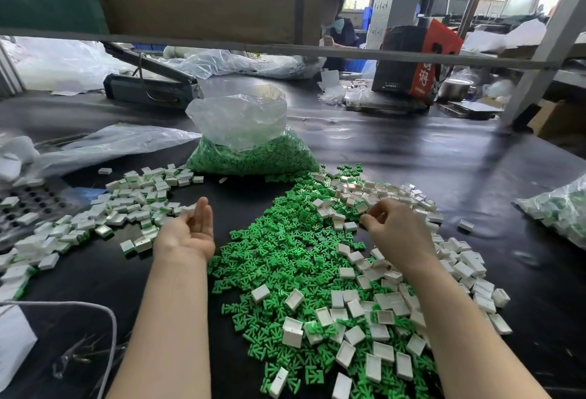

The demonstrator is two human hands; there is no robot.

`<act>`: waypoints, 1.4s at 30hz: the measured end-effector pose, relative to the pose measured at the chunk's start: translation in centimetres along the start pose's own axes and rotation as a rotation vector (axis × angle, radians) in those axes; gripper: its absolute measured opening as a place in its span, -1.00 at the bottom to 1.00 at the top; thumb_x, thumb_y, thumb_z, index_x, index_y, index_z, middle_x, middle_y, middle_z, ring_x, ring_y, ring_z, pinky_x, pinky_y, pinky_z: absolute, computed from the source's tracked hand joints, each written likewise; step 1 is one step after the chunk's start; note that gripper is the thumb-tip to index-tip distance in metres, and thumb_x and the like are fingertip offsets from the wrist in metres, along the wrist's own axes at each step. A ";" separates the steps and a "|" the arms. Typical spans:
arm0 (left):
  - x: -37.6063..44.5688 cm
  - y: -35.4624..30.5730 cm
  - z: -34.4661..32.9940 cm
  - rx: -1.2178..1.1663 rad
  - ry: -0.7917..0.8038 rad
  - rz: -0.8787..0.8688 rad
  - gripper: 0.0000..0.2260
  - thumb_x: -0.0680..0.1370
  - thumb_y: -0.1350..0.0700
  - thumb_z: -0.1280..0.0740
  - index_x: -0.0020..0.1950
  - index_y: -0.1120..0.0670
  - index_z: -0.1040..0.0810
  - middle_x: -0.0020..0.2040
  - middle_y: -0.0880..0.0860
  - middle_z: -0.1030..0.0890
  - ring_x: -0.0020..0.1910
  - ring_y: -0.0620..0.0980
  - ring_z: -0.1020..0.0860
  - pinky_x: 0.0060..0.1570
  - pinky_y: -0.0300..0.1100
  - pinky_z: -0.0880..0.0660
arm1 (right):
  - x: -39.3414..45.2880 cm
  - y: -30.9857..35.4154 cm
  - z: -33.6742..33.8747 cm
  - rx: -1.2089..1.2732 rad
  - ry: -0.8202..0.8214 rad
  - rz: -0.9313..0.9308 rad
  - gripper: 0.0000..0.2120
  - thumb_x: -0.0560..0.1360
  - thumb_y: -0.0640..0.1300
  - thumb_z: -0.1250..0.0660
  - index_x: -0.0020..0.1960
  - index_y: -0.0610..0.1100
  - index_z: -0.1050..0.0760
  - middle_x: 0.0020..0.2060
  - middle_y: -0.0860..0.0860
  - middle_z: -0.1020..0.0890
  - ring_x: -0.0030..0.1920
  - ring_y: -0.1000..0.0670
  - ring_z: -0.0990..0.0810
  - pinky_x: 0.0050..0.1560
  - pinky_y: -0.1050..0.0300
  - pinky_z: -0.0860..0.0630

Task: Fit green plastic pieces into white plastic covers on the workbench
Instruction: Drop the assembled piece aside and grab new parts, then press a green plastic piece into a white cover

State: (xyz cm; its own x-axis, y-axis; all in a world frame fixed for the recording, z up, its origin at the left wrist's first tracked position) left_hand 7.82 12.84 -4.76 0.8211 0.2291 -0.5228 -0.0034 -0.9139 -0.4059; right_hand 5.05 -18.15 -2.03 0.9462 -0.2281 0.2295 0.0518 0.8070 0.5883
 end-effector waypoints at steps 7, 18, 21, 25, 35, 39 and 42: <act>-0.5 -1.3 -0.1 -0.196 0.036 -0.132 -0.62 0.71 0.16 0.12 0.53 0.13 -0.13 0.30 0.18 -0.54 0.22 0.05 -0.59 0.10 -0.15 -0.57 | -0.3 -0.1 0.0 -0.144 0.091 0.025 -0.94 0.52 -0.07 -0.38 -0.07 0.07 -0.62 -0.14 0.09 -0.67 -0.13 0.04 -0.60 -0.08 0.12 -0.57; -2.7 2.6 -2.7 0.372 0.269 -0.016 -0.76 0.65 0.13 -0.15 -0.11 0.13 -0.56 -0.35 0.01 -0.67 -0.43 -0.13 -0.62 -0.40 -0.32 -0.56 | -0.2 0.2 -2.2 -0.310 0.001 0.183 -0.77 0.61 -0.04 -0.24 0.22 0.05 -0.57 0.08 0.09 -0.64 0.06 0.04 -0.55 0.09 0.13 -0.45; -3.2 4.3 -3.3 0.600 0.324 -0.068 -0.80 0.64 0.14 -0.20 -0.05 0.13 -0.60 -0.32 0.01 -0.68 -0.42 -0.14 -0.60 -0.39 -0.30 -0.54 | 0.0 -0.3 -2.5 -0.339 0.024 0.173 -0.77 0.60 -0.03 -0.24 0.23 0.07 -0.54 0.08 0.09 -0.63 0.06 0.04 -0.53 0.10 0.14 -0.44; -3.9 6.3 -3.9 0.857 0.410 -0.122 -0.84 0.63 0.17 -0.22 -0.01 0.13 -0.59 -0.29 0.00 -0.68 -0.35 -0.12 -0.57 -0.29 -0.27 -0.52 | 0.2 -0.4 -2.4 -0.366 -0.003 0.196 -0.84 0.57 -0.07 -0.28 0.13 0.04 -0.54 0.05 0.08 -0.61 -0.02 0.06 -0.44 0.01 0.17 -0.35; -4.5 8.6 -4.1 1.184 0.531 -0.217 -0.90 0.60 0.23 -0.28 0.01 0.14 -0.60 -0.24 0.02 -0.67 -0.32 -0.11 -0.55 -0.29 -0.26 -0.48 | -0.1 0.1 -2.7 -0.398 0.016 0.259 -0.89 0.55 -0.17 -0.25 0.05 -0.04 -0.48 -0.08 0.07 -0.64 -0.01 0.01 -0.50 0.08 0.12 -0.48; -4.7 9.4 -4.1 1.248 0.570 -0.213 -0.90 0.60 0.23 -0.28 0.01 0.13 -0.59 -0.24 0.01 -0.66 -0.32 -0.12 -0.54 -0.30 -0.29 -0.48 | 0.1 0.3 -2.5 -0.398 0.024 0.268 -0.88 0.54 -0.01 -0.33 0.04 -0.02 -0.50 -0.06 0.09 -0.63 -0.01 0.03 -0.48 0.12 0.12 -0.43; -4.7 9.7 -4.1 1.286 0.571 -0.226 -0.90 0.60 0.24 -0.29 0.02 0.13 -0.59 -0.22 0.02 -0.67 -0.29 -0.11 -0.55 -0.26 -0.26 -0.49 | -0.1 0.6 -2.6 -0.407 0.027 0.291 -0.91 0.55 -0.05 -0.33 0.03 -0.02 -0.50 -0.10 0.09 -0.64 -0.02 0.04 -0.50 0.18 0.13 -0.45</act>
State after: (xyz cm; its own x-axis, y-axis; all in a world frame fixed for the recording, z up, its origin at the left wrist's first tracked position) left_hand 6.28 1.55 -3.11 0.9863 -0.1206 -0.1126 -0.0968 0.1299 -0.9868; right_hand 5.83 -16.24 -3.71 0.9476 0.0479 0.3159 -0.1003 0.9833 0.1519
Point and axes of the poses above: each hand's wrist, its own x-axis towards the middle knuckle, its own z-axis out of the back of the hand, y = z × x, the point moved 4 cm from there along x, towards the middle knuckle
